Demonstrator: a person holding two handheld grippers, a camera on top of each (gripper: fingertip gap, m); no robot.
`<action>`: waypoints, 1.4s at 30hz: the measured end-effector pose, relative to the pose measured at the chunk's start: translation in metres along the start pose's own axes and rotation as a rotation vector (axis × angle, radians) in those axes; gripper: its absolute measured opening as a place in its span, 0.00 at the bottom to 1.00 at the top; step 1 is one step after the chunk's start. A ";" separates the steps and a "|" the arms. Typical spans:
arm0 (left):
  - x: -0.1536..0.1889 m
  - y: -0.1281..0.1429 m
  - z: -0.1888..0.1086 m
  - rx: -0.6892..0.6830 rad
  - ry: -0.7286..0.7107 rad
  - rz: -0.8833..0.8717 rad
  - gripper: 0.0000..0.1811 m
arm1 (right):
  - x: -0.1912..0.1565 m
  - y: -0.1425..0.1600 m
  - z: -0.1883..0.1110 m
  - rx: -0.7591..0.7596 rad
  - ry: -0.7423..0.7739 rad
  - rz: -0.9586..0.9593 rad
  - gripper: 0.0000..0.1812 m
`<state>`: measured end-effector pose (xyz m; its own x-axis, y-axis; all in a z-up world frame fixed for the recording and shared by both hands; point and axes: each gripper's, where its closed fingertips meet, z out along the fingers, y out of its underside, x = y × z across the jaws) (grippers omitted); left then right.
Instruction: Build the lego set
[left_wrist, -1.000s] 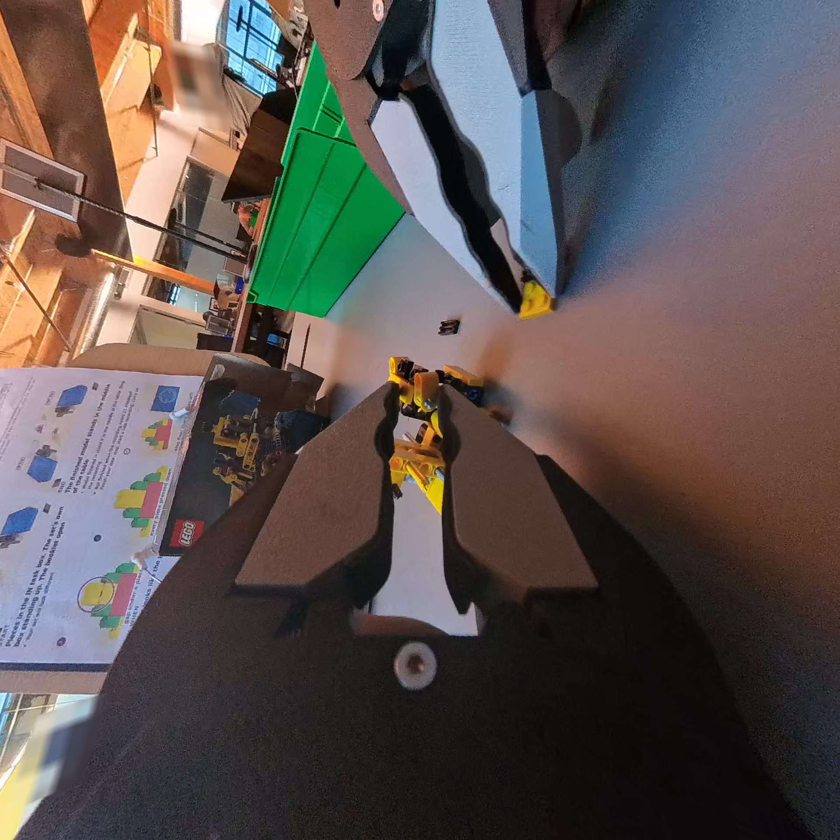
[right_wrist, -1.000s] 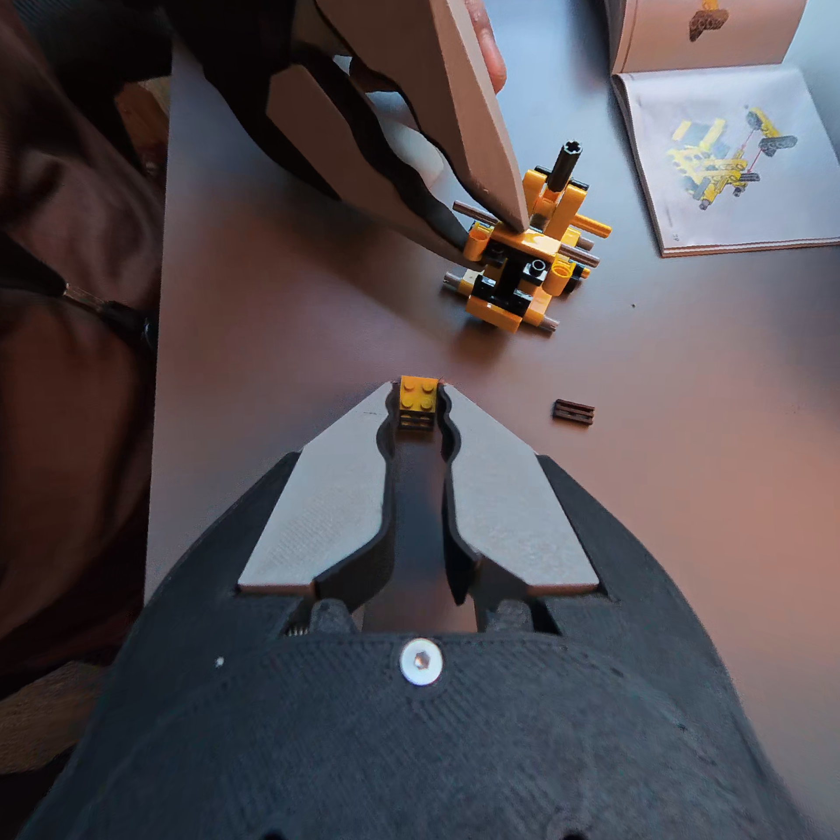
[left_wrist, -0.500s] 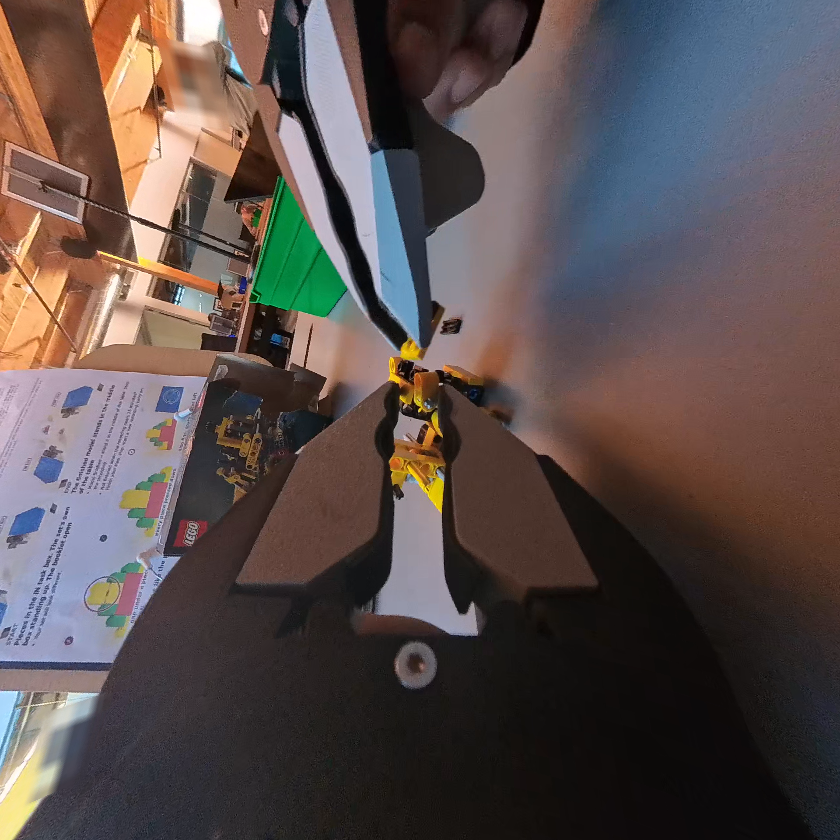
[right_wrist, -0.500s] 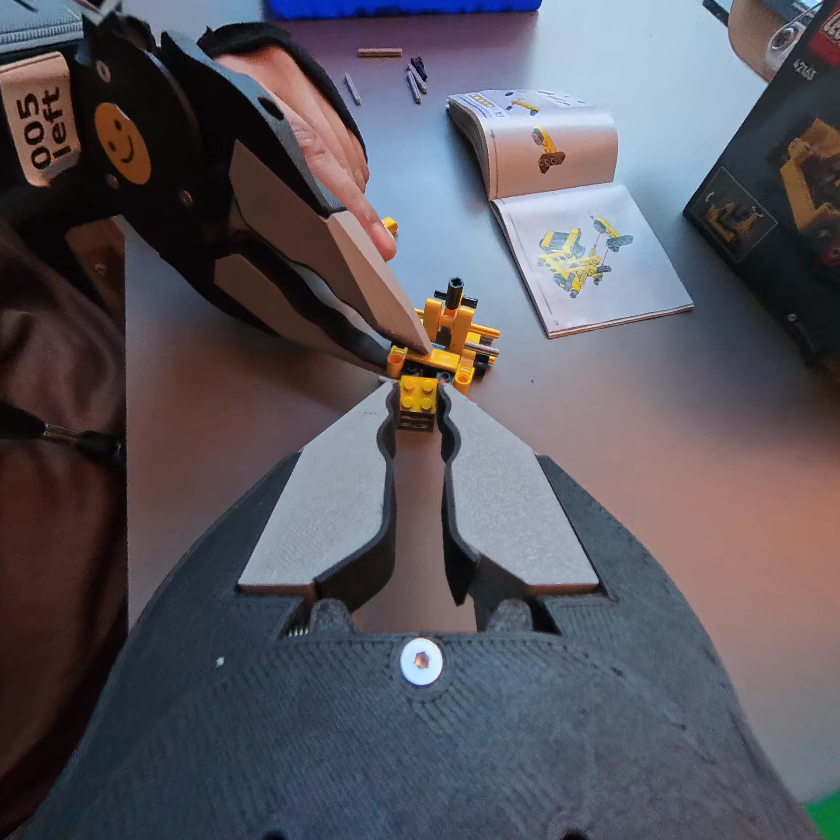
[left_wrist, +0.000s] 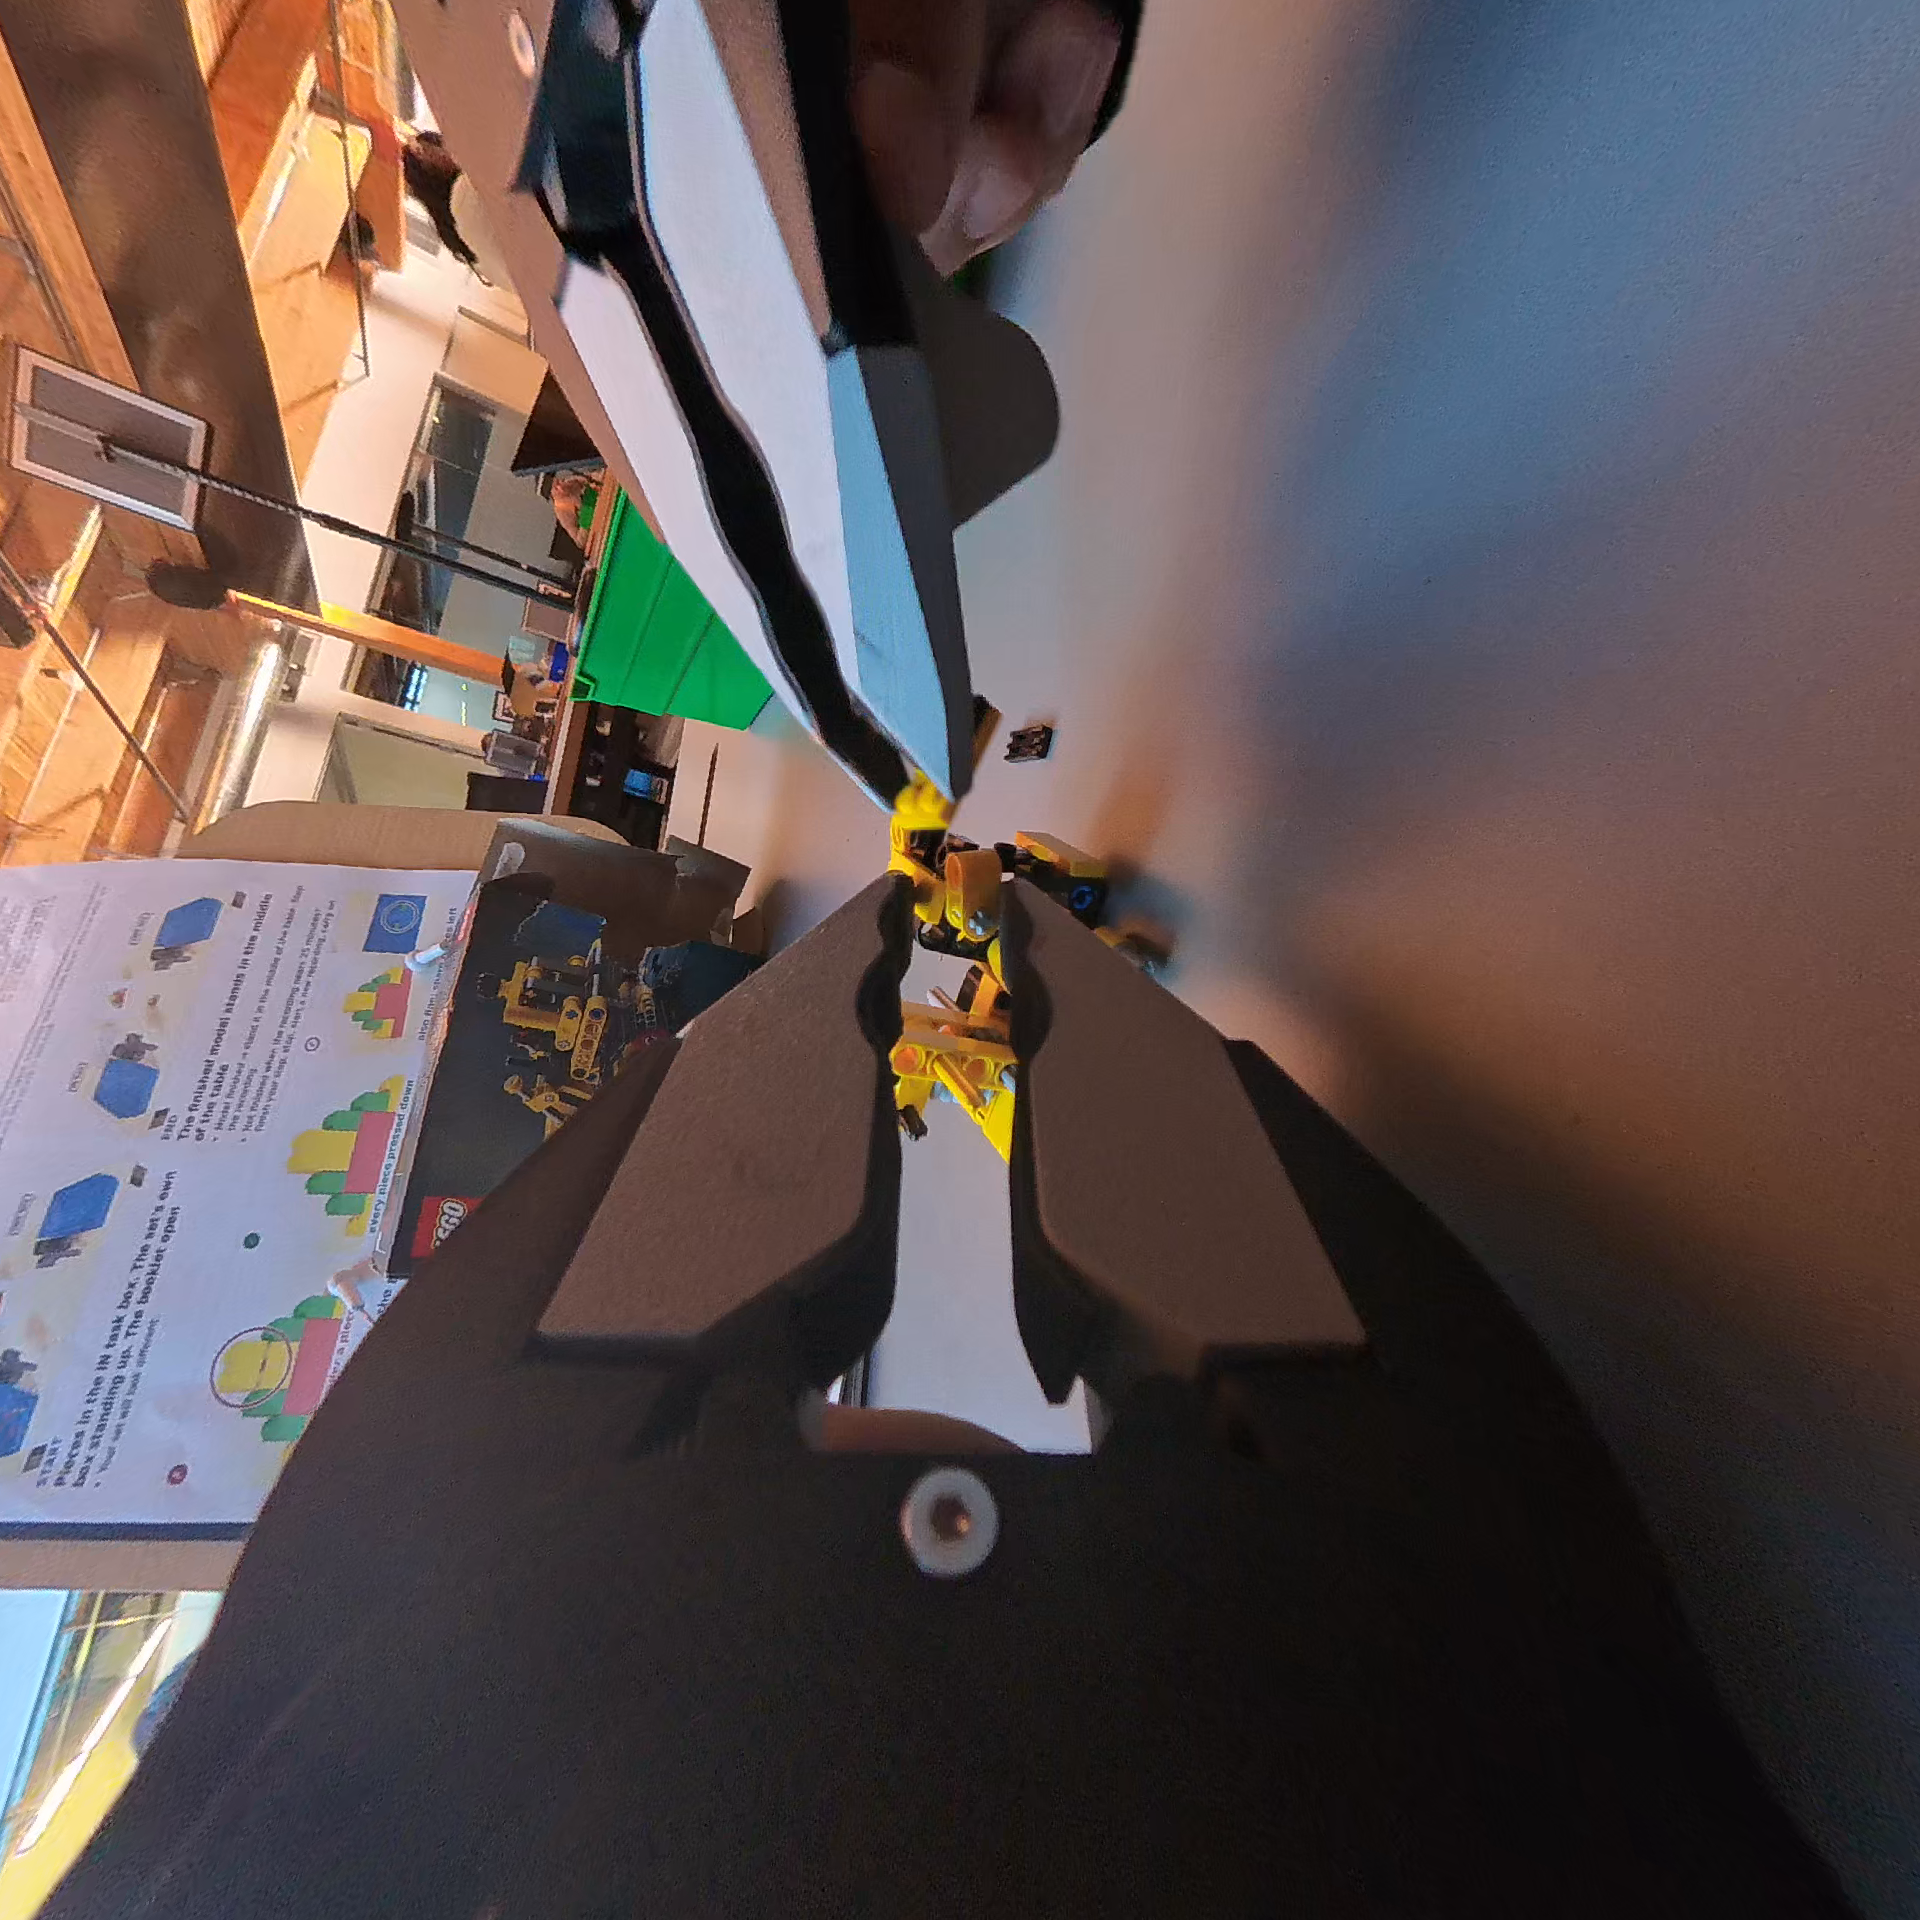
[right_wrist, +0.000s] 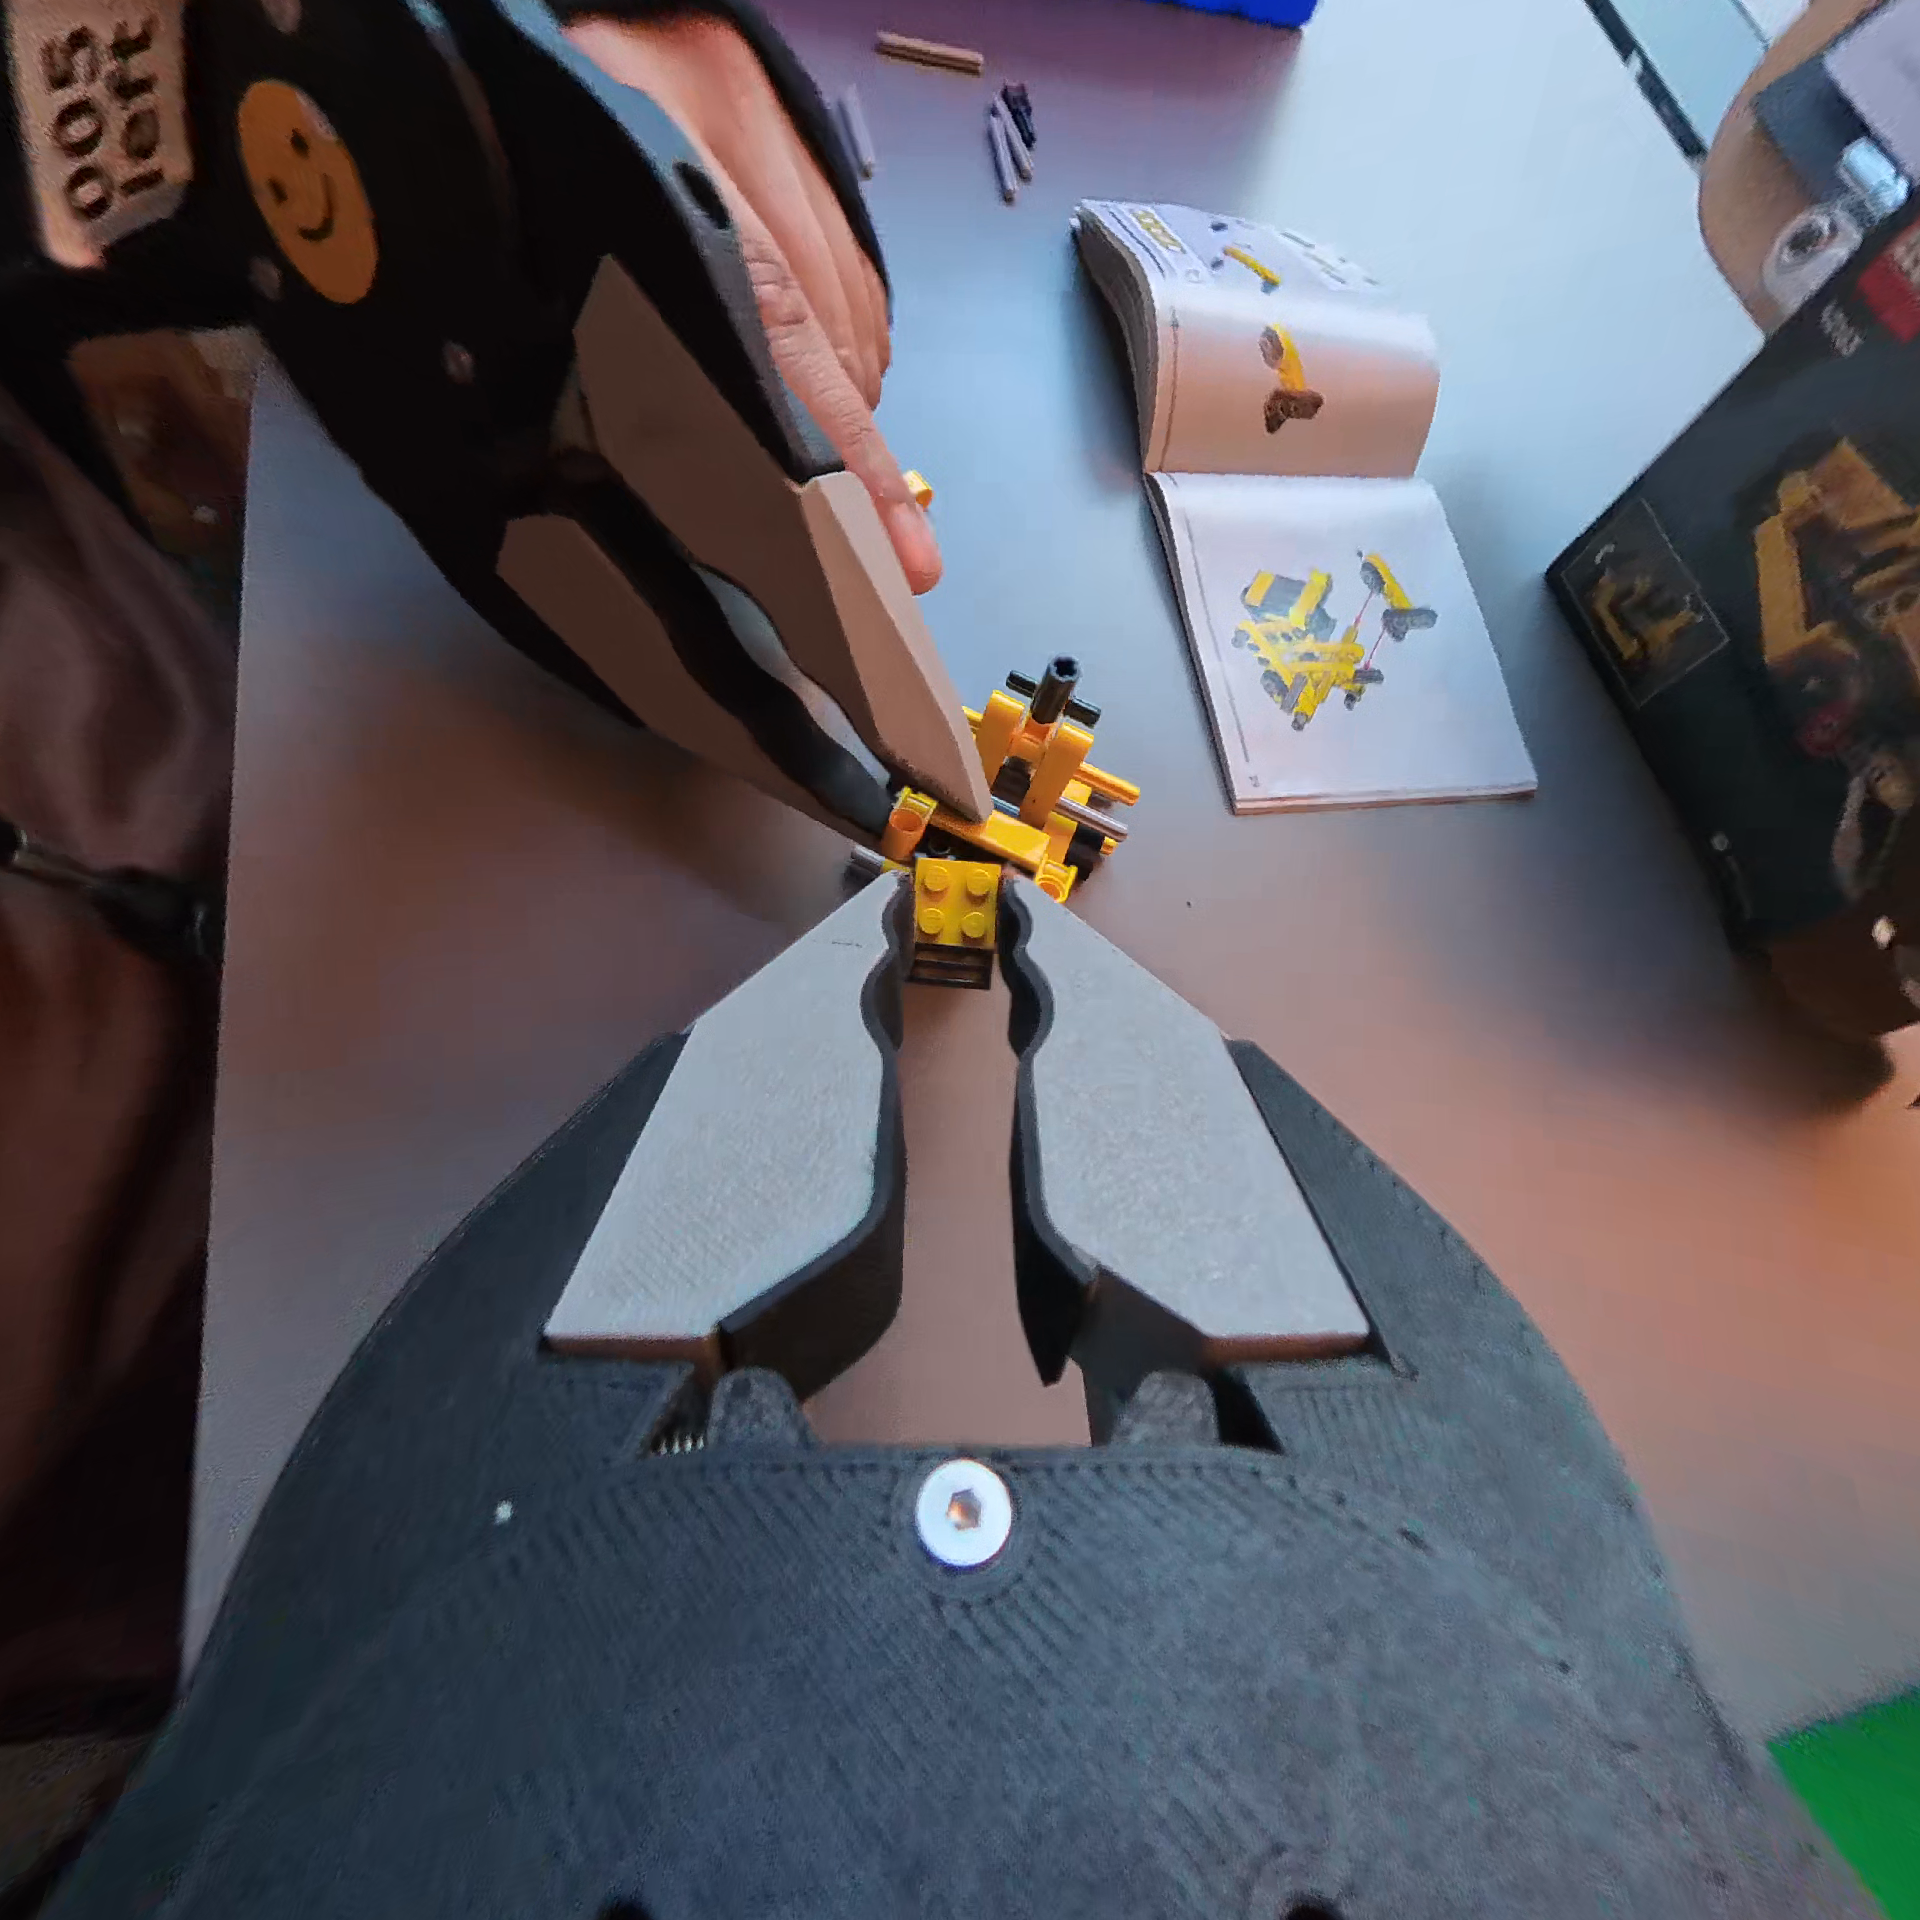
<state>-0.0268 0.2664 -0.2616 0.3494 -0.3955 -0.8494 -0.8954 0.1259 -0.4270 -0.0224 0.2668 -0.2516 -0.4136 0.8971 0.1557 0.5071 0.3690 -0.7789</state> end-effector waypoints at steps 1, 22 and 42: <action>0.000 0.000 0.000 0.004 0.002 -0.005 0.07 | -0.002 -0.002 -0.002 0.007 -0.010 -0.054 0.07; 0.002 0.001 -0.008 0.116 0.034 0.043 0.07 | -0.020 -0.006 0.004 -0.079 -0.181 -0.809 0.07; 0.005 -0.002 -0.016 0.220 0.072 0.045 0.06 | -0.025 -0.008 0.009 -0.044 -0.522 -0.694 0.07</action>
<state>-0.0276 0.2492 -0.2601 0.2830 -0.4479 -0.8481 -0.8253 0.3368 -0.4532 -0.0233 0.2386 -0.2548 -0.9284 0.2442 0.2799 0.0364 0.8098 -0.5856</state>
